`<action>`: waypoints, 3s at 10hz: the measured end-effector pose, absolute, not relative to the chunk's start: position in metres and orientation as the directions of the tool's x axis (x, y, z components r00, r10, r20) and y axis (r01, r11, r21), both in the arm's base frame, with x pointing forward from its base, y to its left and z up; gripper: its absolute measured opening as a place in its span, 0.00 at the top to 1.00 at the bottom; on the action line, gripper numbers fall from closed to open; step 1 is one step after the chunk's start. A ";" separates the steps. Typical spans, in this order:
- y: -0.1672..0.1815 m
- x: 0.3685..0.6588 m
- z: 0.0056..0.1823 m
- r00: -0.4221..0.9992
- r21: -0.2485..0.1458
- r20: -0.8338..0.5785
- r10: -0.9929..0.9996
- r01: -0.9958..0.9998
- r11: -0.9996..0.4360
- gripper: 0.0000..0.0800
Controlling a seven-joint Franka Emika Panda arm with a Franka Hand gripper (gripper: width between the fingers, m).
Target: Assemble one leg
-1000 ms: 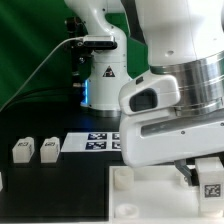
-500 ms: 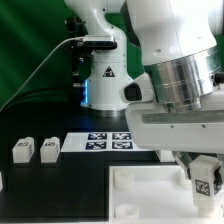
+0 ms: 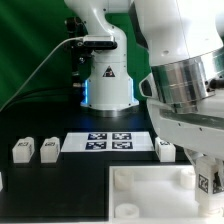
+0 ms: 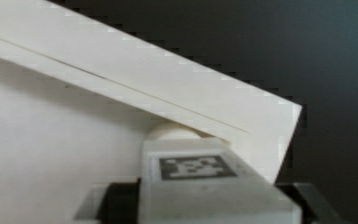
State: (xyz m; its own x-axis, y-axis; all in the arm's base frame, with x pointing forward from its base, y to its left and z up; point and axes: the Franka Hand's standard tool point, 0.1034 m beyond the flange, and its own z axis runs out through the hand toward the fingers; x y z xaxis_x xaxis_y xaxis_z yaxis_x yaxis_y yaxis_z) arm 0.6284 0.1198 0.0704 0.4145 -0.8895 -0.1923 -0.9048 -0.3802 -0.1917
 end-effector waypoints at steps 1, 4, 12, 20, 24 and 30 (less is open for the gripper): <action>0.120 0.628 0.070 0.460 -0.201 -0.182 -0.869 -0.882 -0.425 0.41; 0.124 0.622 0.080 0.763 -0.199 -0.120 -0.635 -0.645 -0.738 0.20; 0.120 0.638 0.082 0.996 -0.197 0.074 0.049 0.063 -0.978 0.19; 0.113 0.638 0.079 0.789 -0.211 -0.078 -0.609 -0.610 -0.764 0.60; 0.104 0.638 0.078 0.357 -0.200 -0.192 -0.914 -0.926 -0.319 0.60; 0.114 0.634 0.077 0.400 -0.200 -0.190 -0.897 -0.910 -0.363 0.21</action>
Offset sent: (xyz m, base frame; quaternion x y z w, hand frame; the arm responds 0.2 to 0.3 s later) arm -0.0110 -0.0060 0.0243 -0.1165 0.0176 -0.4047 0.9068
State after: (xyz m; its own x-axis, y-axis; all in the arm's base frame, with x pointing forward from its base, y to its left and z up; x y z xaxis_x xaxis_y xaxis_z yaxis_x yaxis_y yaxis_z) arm 0.6335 0.1140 0.0768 0.3996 -0.8967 -0.1904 -0.9101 -0.3631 -0.1997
